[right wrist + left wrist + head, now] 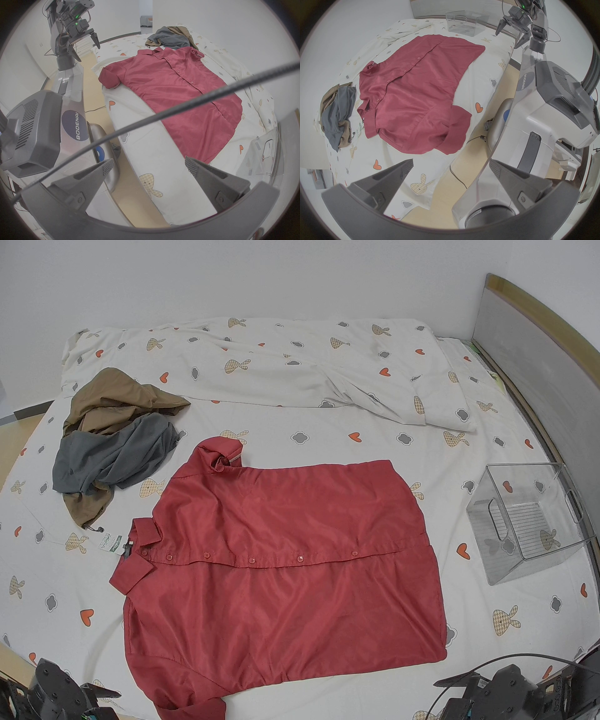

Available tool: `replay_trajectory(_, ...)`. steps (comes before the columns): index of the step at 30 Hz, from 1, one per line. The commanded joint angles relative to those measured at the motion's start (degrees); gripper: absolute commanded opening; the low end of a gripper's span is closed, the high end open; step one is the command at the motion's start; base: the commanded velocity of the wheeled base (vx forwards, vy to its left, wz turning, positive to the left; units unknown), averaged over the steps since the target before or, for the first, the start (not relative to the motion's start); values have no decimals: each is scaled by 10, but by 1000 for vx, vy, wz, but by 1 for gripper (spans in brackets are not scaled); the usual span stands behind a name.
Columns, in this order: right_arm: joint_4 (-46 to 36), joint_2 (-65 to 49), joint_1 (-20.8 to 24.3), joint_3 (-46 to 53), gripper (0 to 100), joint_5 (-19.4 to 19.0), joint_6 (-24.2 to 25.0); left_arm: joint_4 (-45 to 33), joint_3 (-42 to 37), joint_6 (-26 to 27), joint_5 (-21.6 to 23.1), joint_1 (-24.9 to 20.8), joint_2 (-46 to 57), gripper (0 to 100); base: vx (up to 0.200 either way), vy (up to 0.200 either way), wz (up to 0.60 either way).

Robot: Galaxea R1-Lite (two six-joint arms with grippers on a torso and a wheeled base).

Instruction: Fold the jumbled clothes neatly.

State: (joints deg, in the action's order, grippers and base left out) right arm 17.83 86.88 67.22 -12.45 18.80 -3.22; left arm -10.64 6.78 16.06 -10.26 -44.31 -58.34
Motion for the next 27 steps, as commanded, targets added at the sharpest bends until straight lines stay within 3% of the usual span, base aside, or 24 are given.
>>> replay_trajectory(1,0,2,0,0,100,0,0,0,0,0,0,0,-4,100,-200,-200,0)
replay_trajectory(9,0,3,0,-4,100,0,0,24,11,24,-9,0,-7,100,0,0,0)
replay_trajectory(10,0,3,0,-7,100,0,0,19,28,55,-31,1,-19,100,0,0,0)
replay_trajectory(12,0,3,0,-7,100,0,0,19,28,55,-31,1,-19,100,0,0,0)
replay_trajectory(13,0,3,-1,-11,100,0,0,23,45,74,-65,1,-67,100,0,0,0)
replay_trajectory(19,0,2,-1,-7,100,0,1,31,59,74,-64,-1,-127,100,0,0,0)
replay_trajectory(27,0,0,-6,-7,100,-1,11,109,22,74,-60,-2,-131,100,0,50,0)
